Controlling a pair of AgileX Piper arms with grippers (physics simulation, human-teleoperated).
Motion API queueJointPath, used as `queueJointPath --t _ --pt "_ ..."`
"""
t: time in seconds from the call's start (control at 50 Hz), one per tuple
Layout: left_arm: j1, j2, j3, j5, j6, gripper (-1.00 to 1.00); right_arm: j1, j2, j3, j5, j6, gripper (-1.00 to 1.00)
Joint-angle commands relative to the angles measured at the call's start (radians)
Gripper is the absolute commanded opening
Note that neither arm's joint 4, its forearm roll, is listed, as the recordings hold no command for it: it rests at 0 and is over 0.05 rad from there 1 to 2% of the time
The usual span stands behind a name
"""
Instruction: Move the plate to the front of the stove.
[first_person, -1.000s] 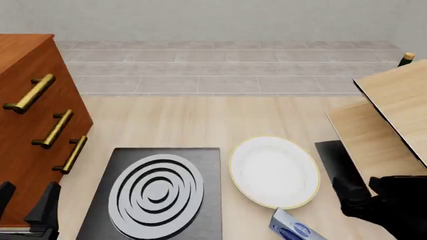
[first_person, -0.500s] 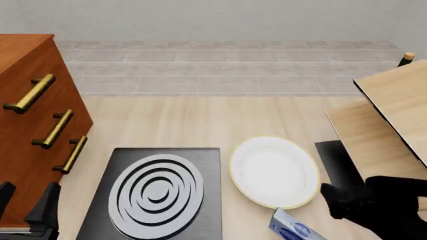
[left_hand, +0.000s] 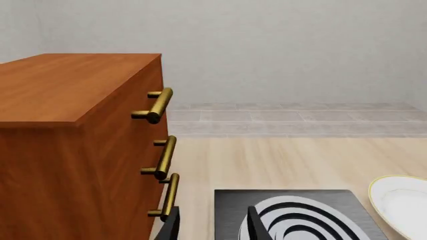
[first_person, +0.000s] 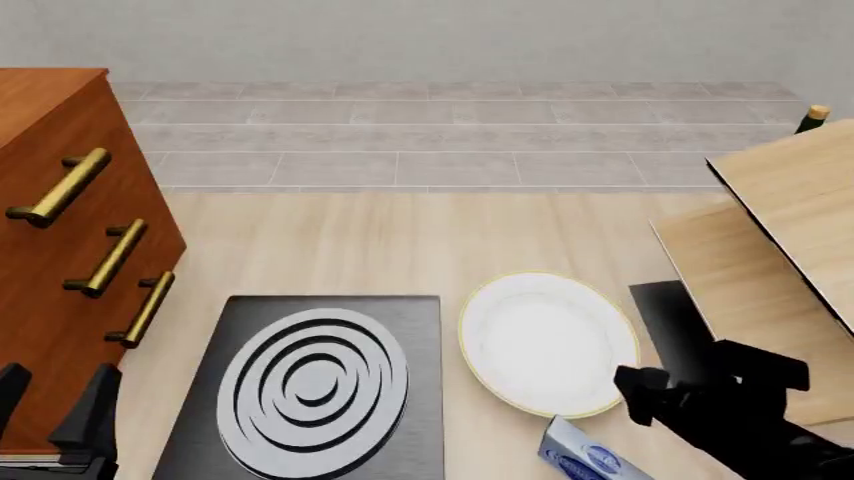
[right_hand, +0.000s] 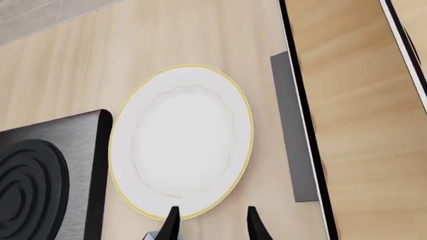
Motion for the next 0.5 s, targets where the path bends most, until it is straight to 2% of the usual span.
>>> queueJointPath --t 0.02,0.5 --pt "0.000 0.000 0.000 0.000 0.000 1.00 0.004 0.080 0.005 -0.060 0.048 1.00" --pt "0.000 0.000 0.000 0.000 0.000 1.00 0.005 0.235 0.014 -0.211 0.121 1.00"
